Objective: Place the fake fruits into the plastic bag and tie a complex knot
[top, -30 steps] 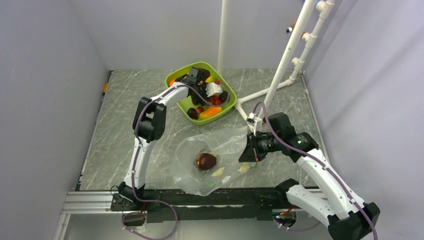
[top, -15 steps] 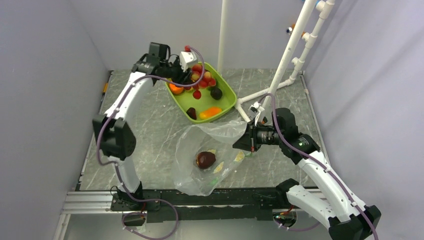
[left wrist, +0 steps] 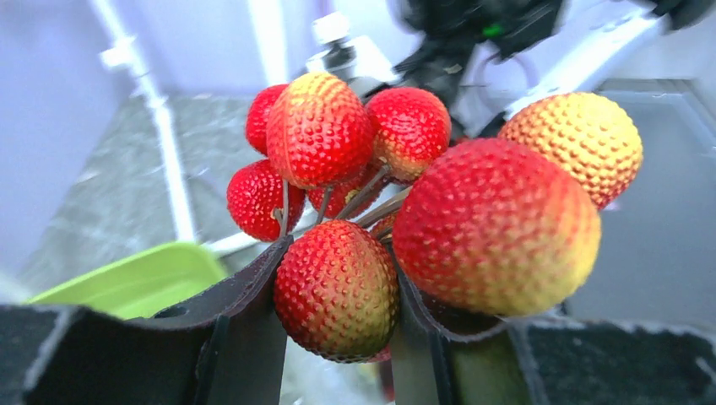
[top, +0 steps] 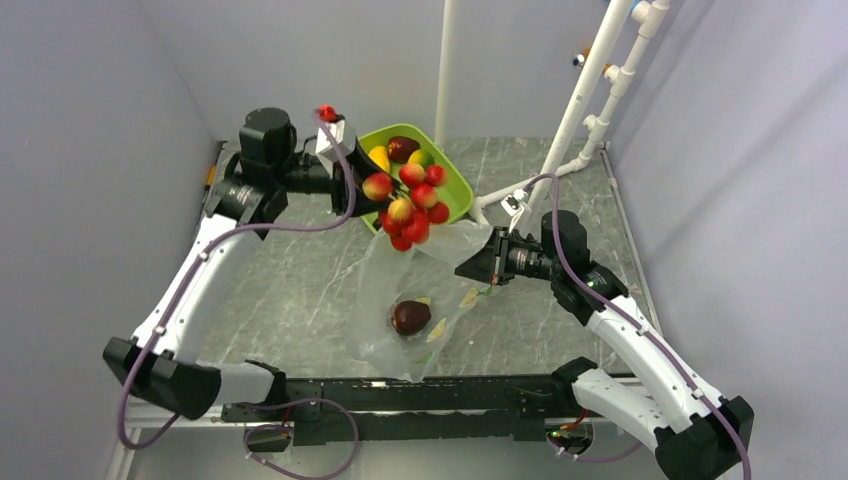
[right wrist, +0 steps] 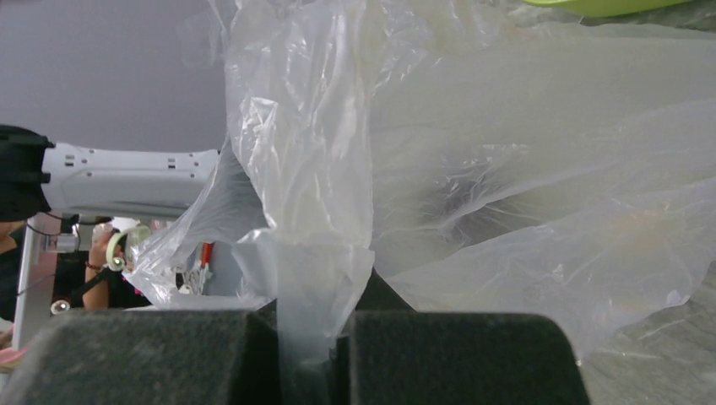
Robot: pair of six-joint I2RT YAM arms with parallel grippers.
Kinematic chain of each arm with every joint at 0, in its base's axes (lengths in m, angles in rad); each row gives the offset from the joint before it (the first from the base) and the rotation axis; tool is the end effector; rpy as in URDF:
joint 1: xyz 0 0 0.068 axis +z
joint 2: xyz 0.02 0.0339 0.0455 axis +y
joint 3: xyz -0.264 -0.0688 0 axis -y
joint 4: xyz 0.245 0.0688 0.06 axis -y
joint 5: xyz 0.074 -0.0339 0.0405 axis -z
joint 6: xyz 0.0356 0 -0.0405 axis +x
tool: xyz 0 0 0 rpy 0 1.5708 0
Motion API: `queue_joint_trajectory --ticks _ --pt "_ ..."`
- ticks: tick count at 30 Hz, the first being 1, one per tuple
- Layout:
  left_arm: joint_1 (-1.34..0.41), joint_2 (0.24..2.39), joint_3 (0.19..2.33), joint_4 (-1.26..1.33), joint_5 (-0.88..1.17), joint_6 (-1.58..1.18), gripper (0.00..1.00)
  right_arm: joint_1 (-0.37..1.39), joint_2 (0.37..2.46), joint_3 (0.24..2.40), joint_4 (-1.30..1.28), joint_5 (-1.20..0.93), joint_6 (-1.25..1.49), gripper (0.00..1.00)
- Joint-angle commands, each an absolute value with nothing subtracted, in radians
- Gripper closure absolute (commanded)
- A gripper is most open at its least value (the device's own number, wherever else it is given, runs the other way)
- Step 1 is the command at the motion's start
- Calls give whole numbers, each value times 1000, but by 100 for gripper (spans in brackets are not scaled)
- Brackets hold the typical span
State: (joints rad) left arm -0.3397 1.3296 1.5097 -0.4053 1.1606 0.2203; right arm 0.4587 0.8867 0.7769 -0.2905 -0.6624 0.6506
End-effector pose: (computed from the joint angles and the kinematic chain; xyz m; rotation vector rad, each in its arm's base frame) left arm 0.2467 -0.1218 0.4531 1.2341 1.2948 -1.1129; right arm 0.1672 0.1070 0.3111 -0.2740 2.1271 1.3411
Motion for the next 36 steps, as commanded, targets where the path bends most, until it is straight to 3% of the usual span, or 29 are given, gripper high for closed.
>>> queue_joint_trajectory --ticks 1,4,9,14,22,36 --pt "-455 1254 1380 -65 1293 -177 100 458 885 780 -210 -637 722 100" --pt "-537 1254 1253 113 1286 -356 100 457 890 788 -221 -620 708 100" --pt "-558 1262 1123 50 1237 -268 100 458 872 806 -256 -611 677 100" --pt "-514 1262 1074 -142 1099 -41 100 457 853 807 -287 -615 653 100" --pt "-544 1292 1070 -309 656 196 100 459 868 730 -121 -715 759 100" --pt "-729 1378 936 -216 455 591 100 458 876 757 -205 -488 805 100"
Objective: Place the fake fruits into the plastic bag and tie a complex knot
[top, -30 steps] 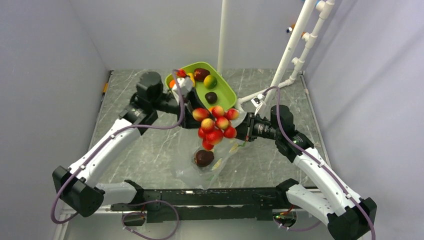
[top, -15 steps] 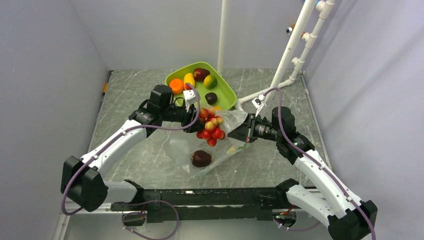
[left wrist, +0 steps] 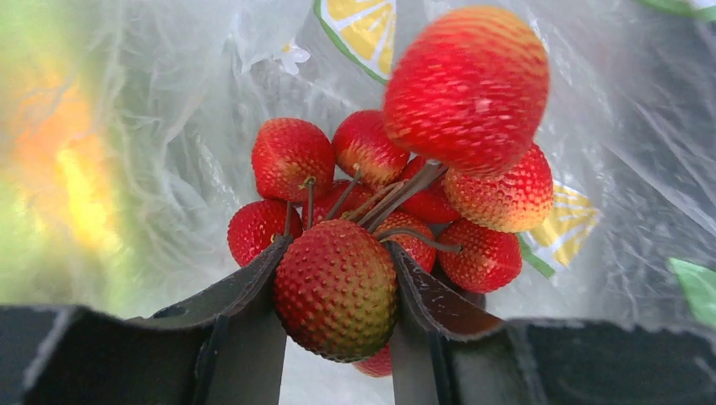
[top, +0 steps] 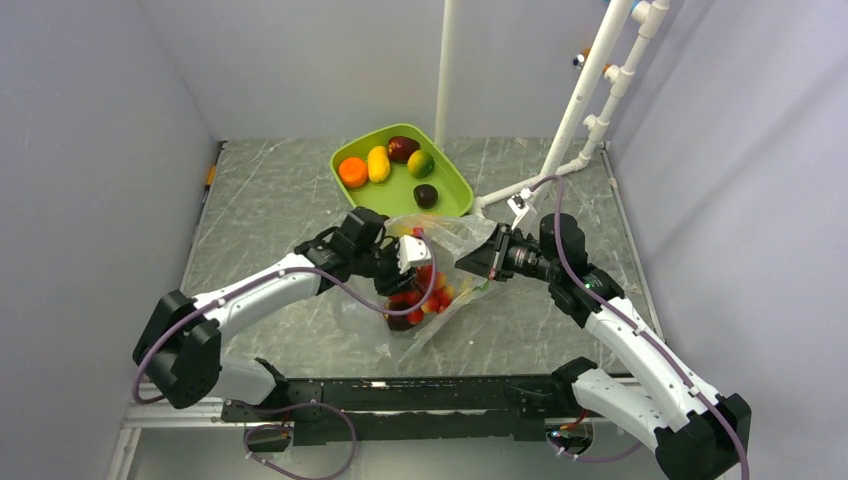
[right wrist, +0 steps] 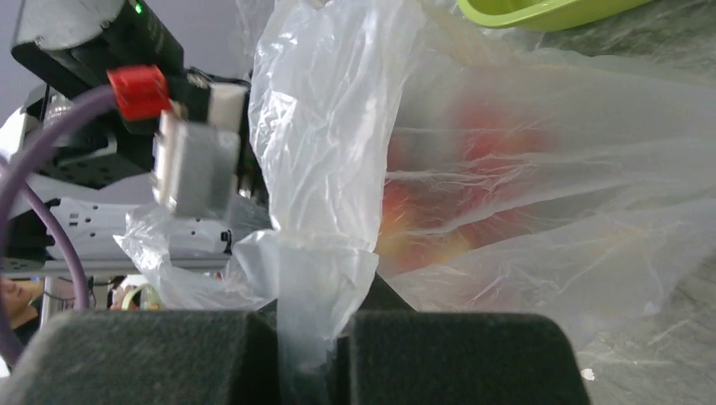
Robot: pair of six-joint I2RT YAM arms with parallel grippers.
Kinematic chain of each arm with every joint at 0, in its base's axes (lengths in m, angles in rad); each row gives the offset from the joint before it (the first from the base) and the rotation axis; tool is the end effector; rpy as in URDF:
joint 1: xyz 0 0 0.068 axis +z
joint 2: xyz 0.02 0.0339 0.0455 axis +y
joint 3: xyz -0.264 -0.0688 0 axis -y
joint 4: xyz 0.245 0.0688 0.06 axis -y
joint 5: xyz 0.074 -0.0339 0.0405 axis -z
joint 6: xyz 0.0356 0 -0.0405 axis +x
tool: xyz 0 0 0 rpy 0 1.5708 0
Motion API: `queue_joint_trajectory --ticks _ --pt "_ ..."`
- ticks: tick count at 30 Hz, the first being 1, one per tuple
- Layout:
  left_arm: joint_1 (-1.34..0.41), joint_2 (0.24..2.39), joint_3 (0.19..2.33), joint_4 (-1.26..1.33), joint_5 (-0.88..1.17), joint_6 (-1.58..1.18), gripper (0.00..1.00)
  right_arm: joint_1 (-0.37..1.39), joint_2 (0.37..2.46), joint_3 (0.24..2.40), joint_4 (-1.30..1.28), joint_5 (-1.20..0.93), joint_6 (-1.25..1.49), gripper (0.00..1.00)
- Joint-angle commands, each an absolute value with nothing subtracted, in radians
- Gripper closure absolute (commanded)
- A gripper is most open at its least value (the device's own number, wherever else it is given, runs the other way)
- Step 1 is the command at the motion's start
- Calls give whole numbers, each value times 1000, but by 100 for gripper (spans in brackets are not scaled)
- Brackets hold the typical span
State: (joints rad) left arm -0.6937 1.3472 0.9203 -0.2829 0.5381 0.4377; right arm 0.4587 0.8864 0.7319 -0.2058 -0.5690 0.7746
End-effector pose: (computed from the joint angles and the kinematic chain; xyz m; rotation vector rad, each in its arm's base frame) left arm 0.2103 -0.1986 0.2560 1.4463 1.7465 -0.7471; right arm 0.1724 0.1065 0.3030 -0.0885 2.1231 1.3302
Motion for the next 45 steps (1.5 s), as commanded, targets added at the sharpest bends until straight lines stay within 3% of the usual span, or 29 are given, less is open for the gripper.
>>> queue_joint_trajectory --ticks 1,8,15,18,21,26,28,32,36,39,42,45 --pt "-734 1402 956 -240 430 602 100 458 877 756 -208 -480 800 100" --pt "-709 1430 976 -599 537 858 100 467 840 762 -248 -537 699 100" --pt "-546 1351 1053 -1077 680 1362 100 573 828 809 -273 -615 640 100" --pt "-525 1432 1159 -1086 723 1333 98 598 865 791 -217 -583 684 100" --pt "-547 1485 1223 -935 805 1145 94 598 897 778 -196 -528 726 100" --pt "-672 1522 1119 -685 671 1139 88 590 941 769 -247 -398 753 100" --pt "-698 1531 1090 -643 635 1153 81 585 968 773 -269 -383 765 100" --pt "-702 1533 1156 -700 642 1116 38 572 989 779 -319 -364 748 100" --pt "-691 1409 1217 -773 768 1111 22 560 972 756 -362 -396 681 100" --pt "-676 1307 1265 -803 939 1057 3 550 972 756 -405 -413 630 100" --pt "-654 1218 1277 -696 1081 918 1 539 981 758 -428 -442 597 100" --pt "-578 1163 1257 -384 1171 573 1 537 1001 756 -430 -486 569 100"
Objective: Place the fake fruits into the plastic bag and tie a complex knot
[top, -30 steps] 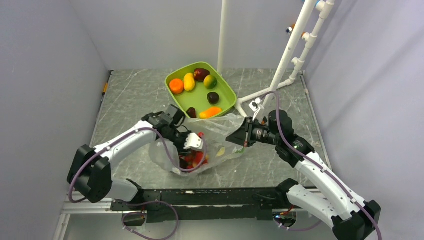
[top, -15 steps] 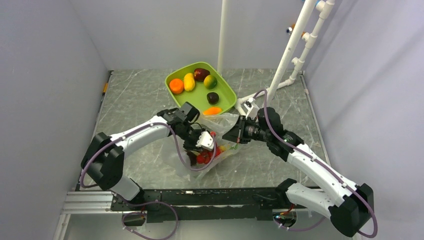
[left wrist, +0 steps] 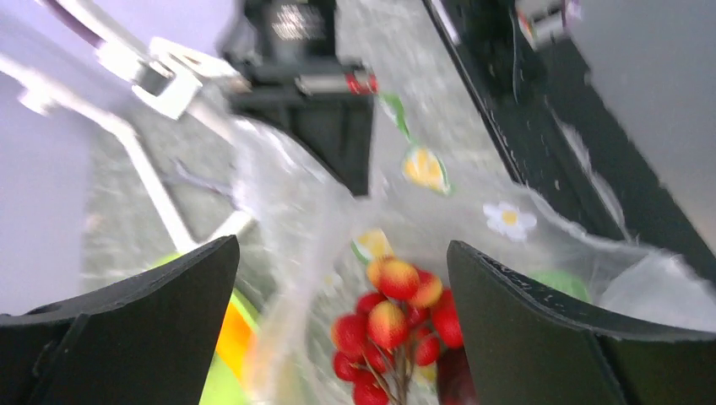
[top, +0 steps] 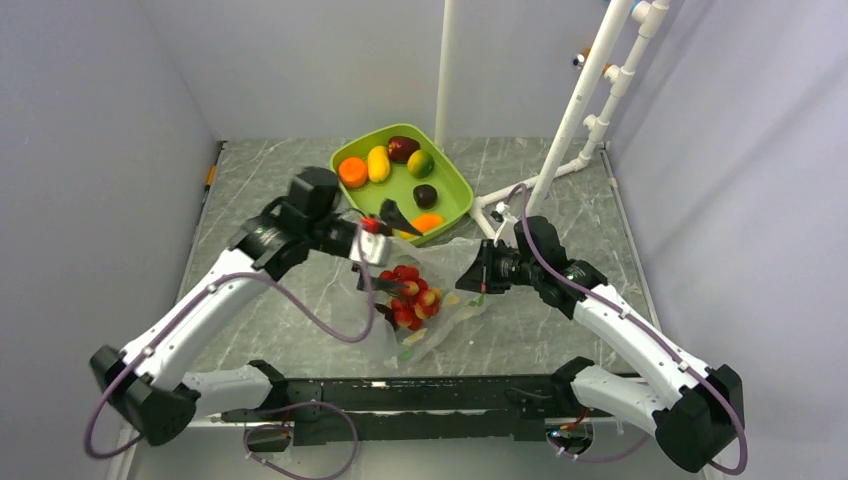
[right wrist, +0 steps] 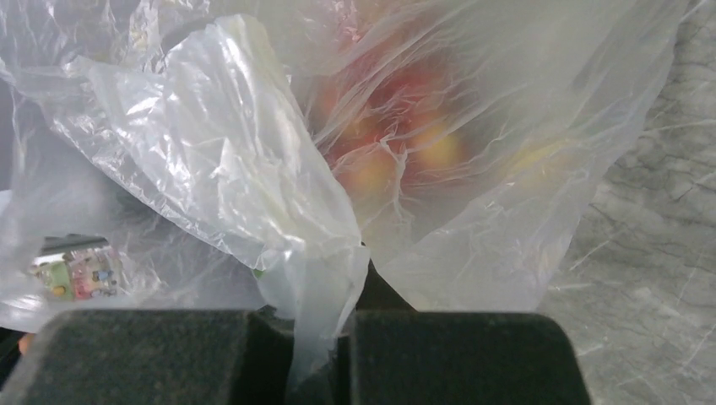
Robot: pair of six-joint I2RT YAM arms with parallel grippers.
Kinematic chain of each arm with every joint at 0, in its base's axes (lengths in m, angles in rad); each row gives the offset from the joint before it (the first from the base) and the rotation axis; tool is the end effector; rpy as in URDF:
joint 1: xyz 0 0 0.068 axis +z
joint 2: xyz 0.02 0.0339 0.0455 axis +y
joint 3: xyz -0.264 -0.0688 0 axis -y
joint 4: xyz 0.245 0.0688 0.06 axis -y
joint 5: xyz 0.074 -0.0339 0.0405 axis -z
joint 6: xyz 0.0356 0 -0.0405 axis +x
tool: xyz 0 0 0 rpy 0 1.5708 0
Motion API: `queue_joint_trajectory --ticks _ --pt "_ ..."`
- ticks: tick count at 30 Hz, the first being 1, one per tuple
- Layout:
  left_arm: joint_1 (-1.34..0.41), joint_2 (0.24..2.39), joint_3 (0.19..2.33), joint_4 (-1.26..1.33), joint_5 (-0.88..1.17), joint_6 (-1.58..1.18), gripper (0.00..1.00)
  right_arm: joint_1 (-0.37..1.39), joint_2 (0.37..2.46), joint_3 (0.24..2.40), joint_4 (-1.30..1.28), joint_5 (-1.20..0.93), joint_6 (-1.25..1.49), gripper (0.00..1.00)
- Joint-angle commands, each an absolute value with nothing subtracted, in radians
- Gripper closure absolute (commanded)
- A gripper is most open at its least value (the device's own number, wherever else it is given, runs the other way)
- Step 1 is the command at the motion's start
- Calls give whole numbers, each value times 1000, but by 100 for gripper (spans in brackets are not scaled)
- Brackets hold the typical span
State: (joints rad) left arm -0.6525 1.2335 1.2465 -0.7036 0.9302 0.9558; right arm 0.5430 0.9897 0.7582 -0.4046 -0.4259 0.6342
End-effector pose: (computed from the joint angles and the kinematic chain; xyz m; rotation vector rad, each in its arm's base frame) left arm 0.1815 -0.1746 0.3651 1.7776 1.0525 -0.8543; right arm 0.1747 0.1226 0.2731 -0.1498 2.3711 1.0865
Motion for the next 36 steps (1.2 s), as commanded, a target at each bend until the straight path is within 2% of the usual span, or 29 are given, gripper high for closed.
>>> queue_joint_trajectory --ticks 1,3,5,9,11,14,24,36 --pt "-543 1166 1250 -252 1198 422 1 536 1005 756 -428 -500 562 100" --pt "-471 1203 1255 -52 1133 152 1 536 1016 760 -433 -523 537 100" --pt "-399 1286 1341 -63 1031 70 1 536 1036 773 -469 -546 489 100" --pt "-319 1529 1571 -318 777 198 5 536 1064 806 -581 -540 336 100" --pt "-295 1669 1666 -404 719 281 7 537 1078 822 -629 -487 256 100" --pt "-290 1811 1756 -483 692 443 10 540 1096 834 -659 -451 198 100" --pt "-368 2136 1924 -529 566 561 8 541 1117 821 -627 -479 223 100" --pt "-465 2273 1958 -574 536 637 8 541 1114 817 -625 -465 221 100"
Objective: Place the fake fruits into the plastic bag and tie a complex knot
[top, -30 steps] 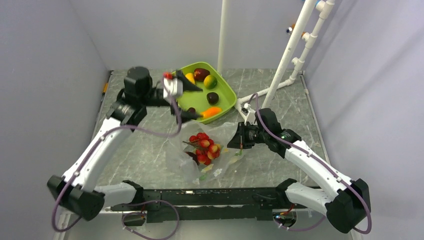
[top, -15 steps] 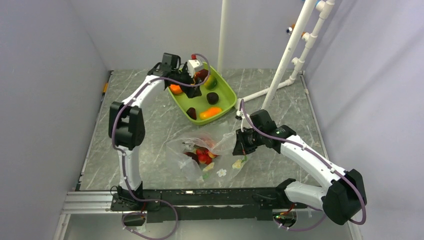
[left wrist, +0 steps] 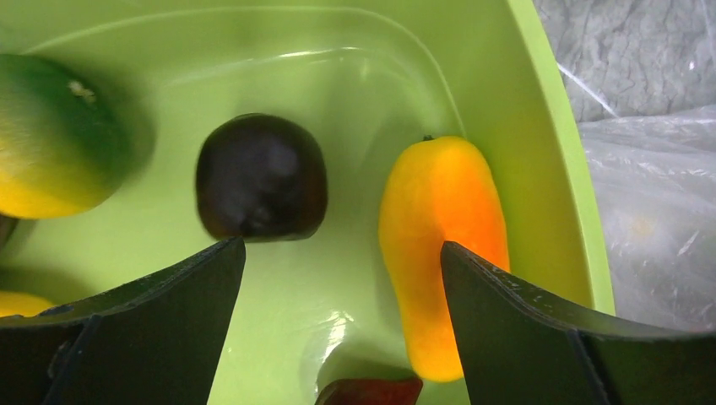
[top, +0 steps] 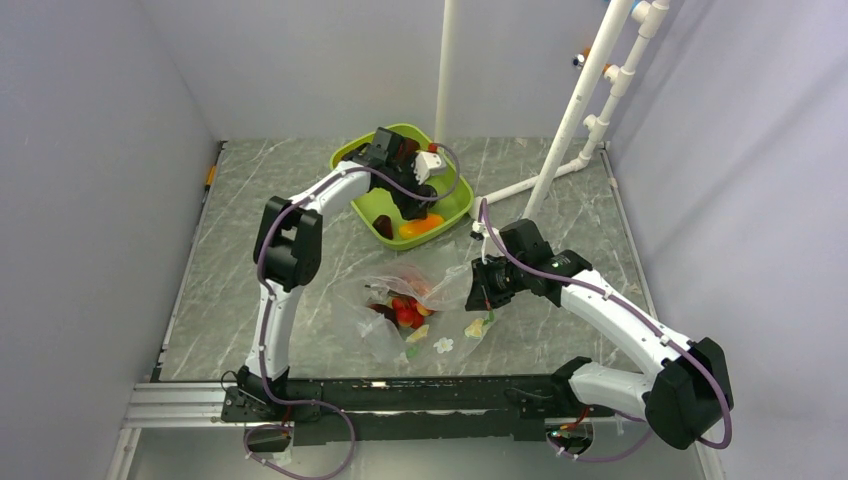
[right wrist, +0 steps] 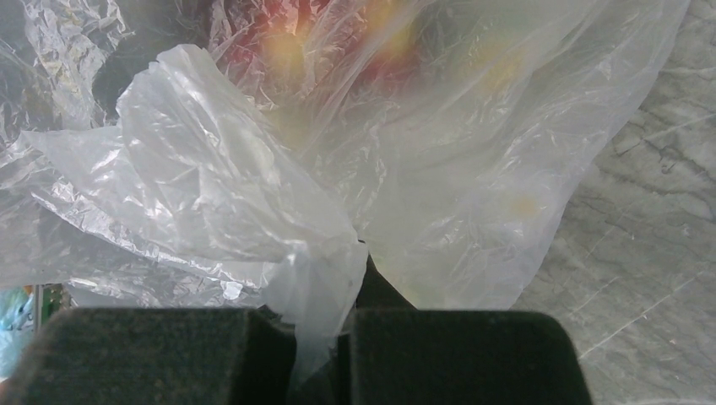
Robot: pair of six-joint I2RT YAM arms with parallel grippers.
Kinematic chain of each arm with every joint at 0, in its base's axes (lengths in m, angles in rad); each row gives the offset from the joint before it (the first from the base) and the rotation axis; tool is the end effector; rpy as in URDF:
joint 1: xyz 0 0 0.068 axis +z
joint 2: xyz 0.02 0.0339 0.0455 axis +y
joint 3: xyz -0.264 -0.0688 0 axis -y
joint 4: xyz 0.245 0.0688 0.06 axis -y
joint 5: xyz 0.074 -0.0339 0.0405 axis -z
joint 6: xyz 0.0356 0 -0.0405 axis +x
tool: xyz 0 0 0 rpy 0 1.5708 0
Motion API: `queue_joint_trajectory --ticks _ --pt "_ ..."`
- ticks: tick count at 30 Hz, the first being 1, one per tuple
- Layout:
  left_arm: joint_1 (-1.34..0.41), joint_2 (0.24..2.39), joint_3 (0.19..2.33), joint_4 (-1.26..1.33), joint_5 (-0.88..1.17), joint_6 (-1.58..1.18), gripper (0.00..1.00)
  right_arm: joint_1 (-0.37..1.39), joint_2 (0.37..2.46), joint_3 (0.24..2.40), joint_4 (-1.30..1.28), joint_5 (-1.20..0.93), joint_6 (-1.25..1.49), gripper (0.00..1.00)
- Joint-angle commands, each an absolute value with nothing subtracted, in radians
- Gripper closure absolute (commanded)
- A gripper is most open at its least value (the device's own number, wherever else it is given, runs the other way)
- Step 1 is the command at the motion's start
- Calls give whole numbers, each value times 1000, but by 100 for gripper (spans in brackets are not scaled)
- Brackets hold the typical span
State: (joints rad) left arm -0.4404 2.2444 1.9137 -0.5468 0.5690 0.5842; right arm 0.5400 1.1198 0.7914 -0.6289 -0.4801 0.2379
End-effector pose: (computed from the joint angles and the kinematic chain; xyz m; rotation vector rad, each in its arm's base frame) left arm 0.4462 -0.2315 0.2170 1.3653 1.9224 -0.6231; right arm 0.1776 0.1257 0.2426 -0.5925 2.5487 0.9042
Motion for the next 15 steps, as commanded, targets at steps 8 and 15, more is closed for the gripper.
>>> queue_joint_trajectory --ticks 8,15 --pt "-504 2344 1961 -632 439 733 8 542 1117 827 -638 -454 210 100" --pt "-489 2276 1942 -711 605 789 8 540 1117 830 -648 -454 203 100"
